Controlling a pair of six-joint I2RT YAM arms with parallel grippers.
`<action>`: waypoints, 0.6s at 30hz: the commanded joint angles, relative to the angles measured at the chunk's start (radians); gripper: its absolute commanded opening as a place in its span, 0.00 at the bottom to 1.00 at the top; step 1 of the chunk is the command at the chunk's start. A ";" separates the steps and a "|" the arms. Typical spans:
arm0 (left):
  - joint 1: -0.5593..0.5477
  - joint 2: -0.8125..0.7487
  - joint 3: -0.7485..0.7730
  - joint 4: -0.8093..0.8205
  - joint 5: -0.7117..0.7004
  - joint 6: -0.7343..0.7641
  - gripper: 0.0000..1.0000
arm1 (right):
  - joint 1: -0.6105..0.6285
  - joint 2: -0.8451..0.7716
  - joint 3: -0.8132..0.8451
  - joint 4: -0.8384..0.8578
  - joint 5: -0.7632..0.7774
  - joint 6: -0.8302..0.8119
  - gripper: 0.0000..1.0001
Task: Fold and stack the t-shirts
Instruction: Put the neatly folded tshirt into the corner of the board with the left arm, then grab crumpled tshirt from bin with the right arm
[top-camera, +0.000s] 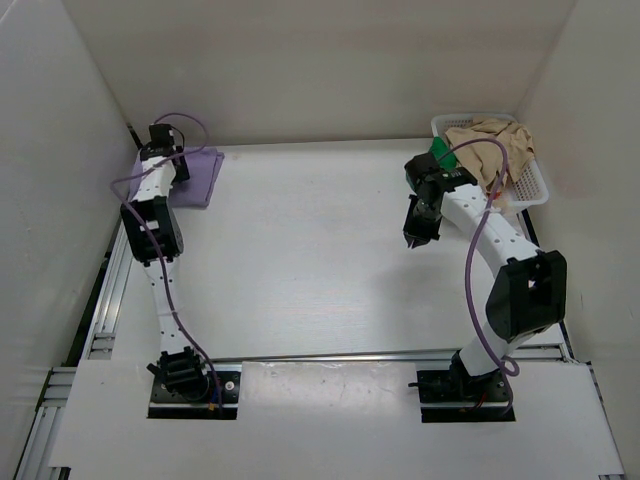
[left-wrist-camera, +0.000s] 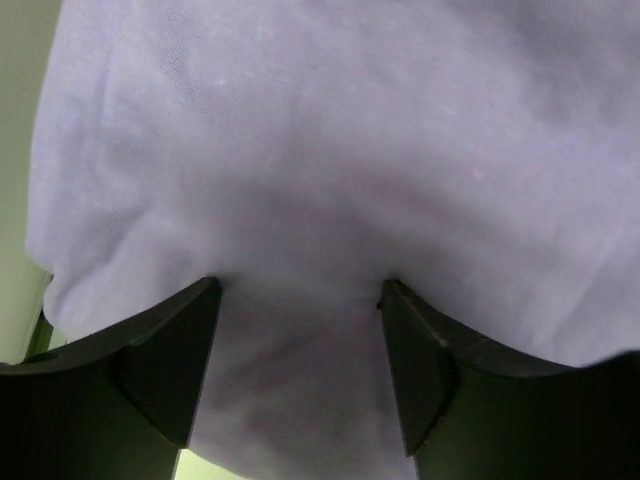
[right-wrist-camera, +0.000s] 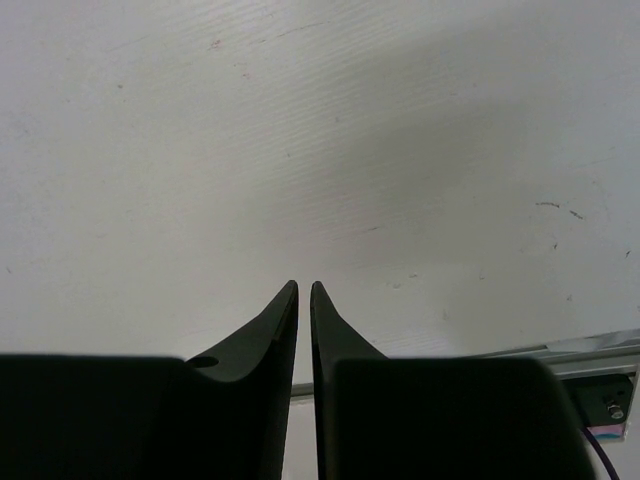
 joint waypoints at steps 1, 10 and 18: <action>-0.021 0.083 0.085 -0.009 -0.037 -0.001 0.80 | 0.002 0.021 0.051 -0.014 0.041 0.004 0.13; -0.039 -0.014 0.111 0.011 -0.014 -0.001 0.99 | -0.066 0.021 0.268 -0.007 0.173 -0.005 0.49; -0.039 -0.361 -0.045 0.011 0.030 -0.001 0.99 | -0.363 0.158 0.456 0.134 0.204 -0.010 0.66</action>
